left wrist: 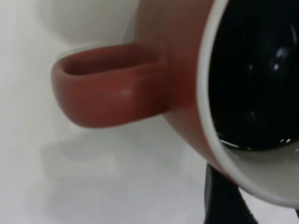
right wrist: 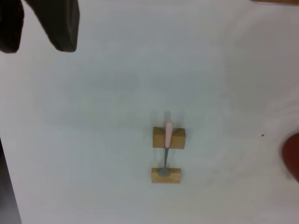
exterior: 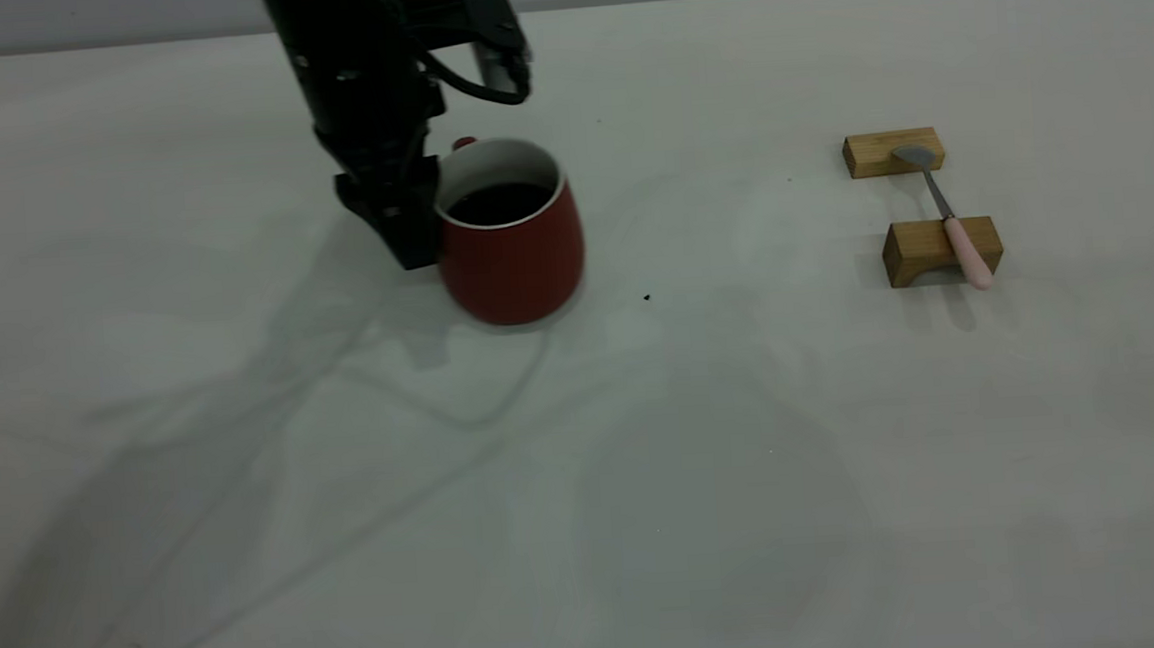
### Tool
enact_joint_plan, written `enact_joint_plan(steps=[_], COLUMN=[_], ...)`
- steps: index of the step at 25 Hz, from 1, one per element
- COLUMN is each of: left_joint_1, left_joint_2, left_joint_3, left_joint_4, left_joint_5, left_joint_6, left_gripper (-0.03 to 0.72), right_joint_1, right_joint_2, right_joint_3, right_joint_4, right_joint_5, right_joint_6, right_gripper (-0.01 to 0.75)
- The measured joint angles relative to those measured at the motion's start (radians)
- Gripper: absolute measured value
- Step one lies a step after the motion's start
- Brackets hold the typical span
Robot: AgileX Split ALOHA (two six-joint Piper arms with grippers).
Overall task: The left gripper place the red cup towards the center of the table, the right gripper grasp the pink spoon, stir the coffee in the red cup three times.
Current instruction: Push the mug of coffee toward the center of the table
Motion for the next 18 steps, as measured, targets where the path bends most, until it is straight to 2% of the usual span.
enact_joint_plan(steps=[7, 13, 16, 18], left_joint_1=[-0.05, -0.061, -0.061, -0.061], left_joint_2=[0.008, 0.008, 0.005, -0.007], left_joint_3=[0.0, 0.0, 0.0, 0.0], left_joint_4=[-0.022, -0.079, -0.063, -0.004], left_joint_5=[-0.082, -0.147, -0.132, -0.079], left_joint_6=[-0.022, -0.03, -0.035, -0.056], left_gripper=[0.426, 0.426, 0.426, 0.426], right_joint_1=[0.0, 0.0, 0.0, 0.0], right_joint_2=[0.0, 0.0, 0.0, 0.0], right_joint_3=[0.0, 0.0, 0.0, 0.0], right_joint_4=[0.0, 0.0, 0.0, 0.0], right_joint_5=[0.0, 0.0, 0.0, 0.0], right_joint_6=[0.0, 0.0, 0.0, 0.0], right_gripper=[0.238, 0.238, 0.238, 0.238])
